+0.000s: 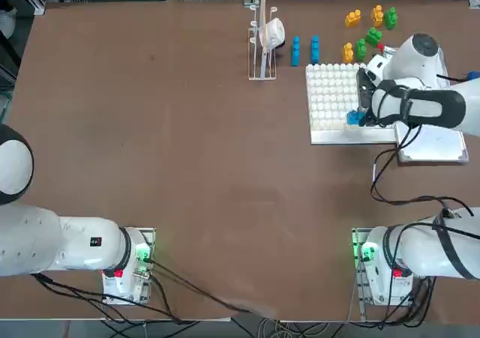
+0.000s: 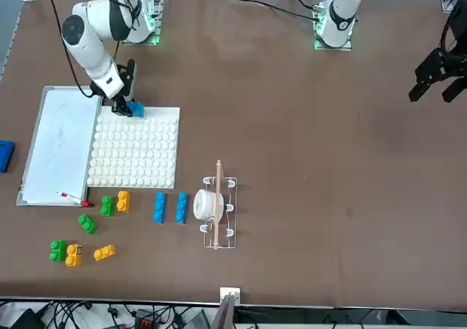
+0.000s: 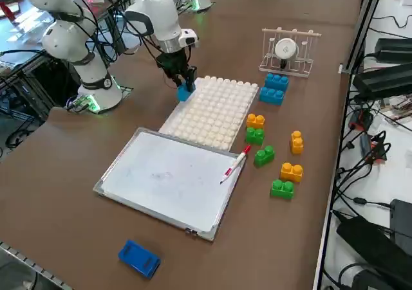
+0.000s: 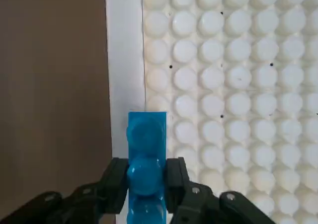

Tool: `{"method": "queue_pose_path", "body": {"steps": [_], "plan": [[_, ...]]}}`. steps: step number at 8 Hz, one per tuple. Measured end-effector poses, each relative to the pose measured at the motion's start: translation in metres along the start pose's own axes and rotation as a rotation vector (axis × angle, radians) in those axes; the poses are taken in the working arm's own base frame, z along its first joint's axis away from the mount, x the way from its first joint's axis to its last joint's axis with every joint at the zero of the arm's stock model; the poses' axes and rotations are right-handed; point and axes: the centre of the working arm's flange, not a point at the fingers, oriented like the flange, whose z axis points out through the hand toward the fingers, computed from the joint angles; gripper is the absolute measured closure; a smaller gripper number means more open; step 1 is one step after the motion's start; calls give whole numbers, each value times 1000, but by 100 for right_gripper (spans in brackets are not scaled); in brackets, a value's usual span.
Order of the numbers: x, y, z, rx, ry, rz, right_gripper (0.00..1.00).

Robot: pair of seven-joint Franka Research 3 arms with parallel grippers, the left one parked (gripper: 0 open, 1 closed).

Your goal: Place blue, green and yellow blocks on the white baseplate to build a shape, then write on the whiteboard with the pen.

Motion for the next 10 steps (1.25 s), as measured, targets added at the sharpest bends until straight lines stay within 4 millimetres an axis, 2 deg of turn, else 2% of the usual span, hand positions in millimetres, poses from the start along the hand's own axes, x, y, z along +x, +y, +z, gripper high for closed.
{"method": "queue_pose_path", "body": {"steps": [5,10], "plan": [[-1,2,25,-32,-5,-52,59],[-1,2,27,-32,-6,-56,59]]}}
